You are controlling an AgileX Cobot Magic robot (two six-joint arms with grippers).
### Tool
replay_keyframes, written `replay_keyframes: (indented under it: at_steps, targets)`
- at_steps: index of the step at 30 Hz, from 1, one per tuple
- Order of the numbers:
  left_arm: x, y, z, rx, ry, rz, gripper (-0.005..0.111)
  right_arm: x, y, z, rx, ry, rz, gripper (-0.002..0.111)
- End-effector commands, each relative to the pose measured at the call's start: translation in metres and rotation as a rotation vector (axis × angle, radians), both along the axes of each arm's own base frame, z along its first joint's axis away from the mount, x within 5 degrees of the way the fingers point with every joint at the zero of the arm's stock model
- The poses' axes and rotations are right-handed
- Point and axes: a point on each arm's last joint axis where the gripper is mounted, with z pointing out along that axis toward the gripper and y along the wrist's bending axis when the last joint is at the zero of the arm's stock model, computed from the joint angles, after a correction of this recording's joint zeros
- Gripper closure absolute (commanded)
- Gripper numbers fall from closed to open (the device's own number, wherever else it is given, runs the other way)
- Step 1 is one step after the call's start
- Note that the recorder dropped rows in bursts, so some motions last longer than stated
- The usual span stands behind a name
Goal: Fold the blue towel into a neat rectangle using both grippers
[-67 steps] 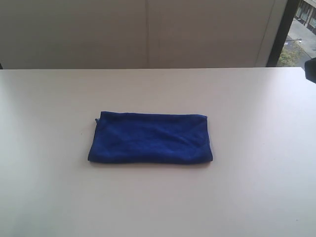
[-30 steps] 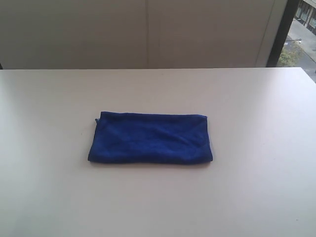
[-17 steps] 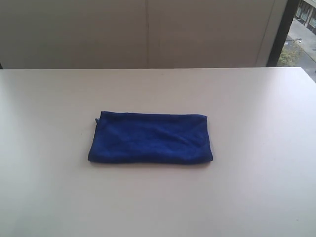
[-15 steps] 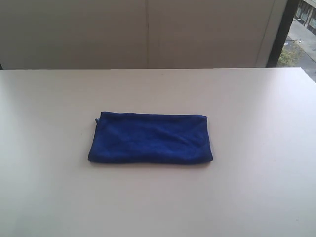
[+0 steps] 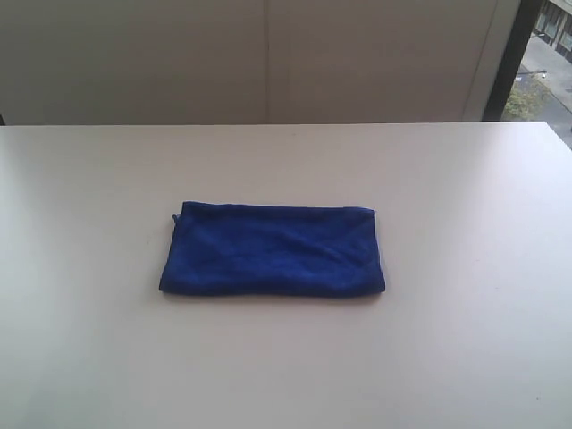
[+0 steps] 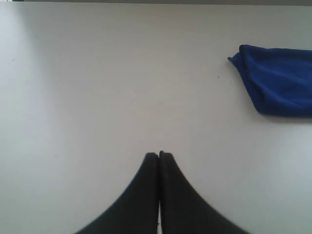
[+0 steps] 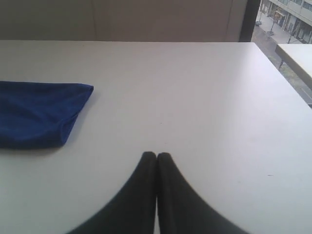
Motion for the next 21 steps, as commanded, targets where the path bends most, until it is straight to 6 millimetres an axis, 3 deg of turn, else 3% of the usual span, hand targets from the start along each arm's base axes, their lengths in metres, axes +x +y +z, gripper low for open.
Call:
replay_keyframes:
  at_steps: [1,21]
  targets:
    - [-0.0002,-0.0001,-0.0010,0.002,-0.001,-0.002,0.107,-0.0002,-0.0015,0.0004,0.017,-0.015,-0.023,0.108]
    - [-0.0002,-0.0001,-0.0010,0.002,-0.001,-0.002,0.107,0.0001,0.0009,0.0006,-0.004,-0.015,0.026,0.108]
